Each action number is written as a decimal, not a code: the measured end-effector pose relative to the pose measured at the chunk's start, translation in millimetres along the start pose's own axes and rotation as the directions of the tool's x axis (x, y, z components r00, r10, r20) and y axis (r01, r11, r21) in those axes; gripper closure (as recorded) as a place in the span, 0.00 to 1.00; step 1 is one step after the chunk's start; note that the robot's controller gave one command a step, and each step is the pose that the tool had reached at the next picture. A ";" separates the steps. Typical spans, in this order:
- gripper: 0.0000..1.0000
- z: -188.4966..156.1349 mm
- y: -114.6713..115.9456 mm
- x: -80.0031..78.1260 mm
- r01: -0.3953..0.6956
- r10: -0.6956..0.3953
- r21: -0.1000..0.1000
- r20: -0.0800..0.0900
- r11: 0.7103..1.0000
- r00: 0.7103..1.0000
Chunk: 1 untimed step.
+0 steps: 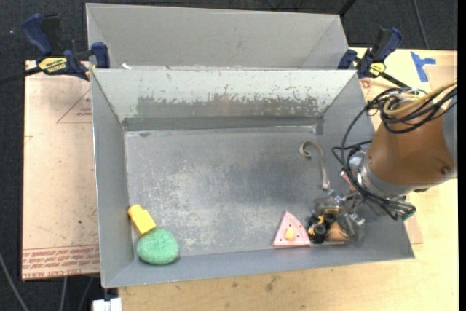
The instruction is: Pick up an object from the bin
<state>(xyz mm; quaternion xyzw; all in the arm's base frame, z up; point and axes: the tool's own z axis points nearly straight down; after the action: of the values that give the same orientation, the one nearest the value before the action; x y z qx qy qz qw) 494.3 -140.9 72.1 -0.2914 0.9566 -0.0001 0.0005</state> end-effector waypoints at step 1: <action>1.00 0.1 -2.8 -4.8 0.019 -0.019 -0.001 -0.002 1.000 1.000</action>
Offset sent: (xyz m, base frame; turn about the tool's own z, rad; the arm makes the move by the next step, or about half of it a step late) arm -0.0072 -0.0134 0.0046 0.0214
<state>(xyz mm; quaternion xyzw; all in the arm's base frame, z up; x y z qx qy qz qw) 499.9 -140.5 72.1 -0.3002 0.9539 0.0002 -0.0007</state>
